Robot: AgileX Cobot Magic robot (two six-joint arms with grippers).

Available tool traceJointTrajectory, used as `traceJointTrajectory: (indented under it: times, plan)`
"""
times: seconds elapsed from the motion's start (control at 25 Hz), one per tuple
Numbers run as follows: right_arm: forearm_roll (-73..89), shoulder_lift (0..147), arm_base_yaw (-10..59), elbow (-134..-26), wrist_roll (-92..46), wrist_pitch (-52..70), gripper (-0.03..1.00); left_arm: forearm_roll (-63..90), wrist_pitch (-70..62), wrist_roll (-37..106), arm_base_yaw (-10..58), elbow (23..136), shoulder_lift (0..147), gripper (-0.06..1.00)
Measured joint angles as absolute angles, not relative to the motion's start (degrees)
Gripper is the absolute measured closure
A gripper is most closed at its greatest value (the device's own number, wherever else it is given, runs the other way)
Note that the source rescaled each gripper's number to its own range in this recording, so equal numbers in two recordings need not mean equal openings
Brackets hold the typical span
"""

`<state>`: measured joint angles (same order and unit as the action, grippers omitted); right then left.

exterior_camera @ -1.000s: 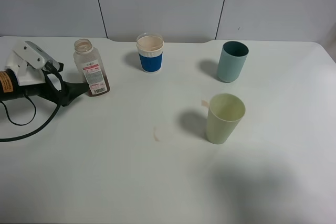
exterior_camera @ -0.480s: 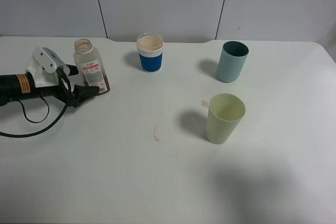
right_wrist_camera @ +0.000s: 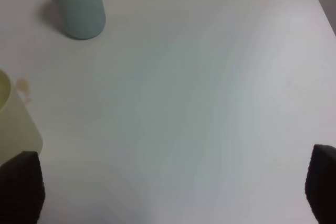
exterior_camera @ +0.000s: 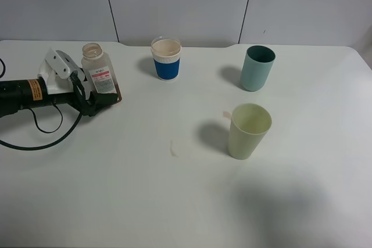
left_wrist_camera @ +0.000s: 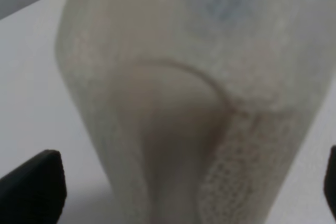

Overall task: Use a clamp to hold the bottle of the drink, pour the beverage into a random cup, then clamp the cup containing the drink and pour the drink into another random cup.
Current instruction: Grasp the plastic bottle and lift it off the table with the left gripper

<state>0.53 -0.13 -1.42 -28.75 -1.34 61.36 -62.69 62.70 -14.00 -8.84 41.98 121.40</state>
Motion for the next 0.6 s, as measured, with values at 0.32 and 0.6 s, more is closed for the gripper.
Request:
traceJointTrajectory:
  times: [0.32,0.6]
  plan:
    - [0.5,-0.1,-1.4,-28.8,-1.3,61.4,-0.03,-62.5,63.3,-17.2,-8.8,42.0,121.4,0.94]
    - [0.5,-0.1,-1.4,-28.8,-1.3,61.4,-0.03,-63.1,63.5,-18.2,-8.8,42.0,121.4,0.94]
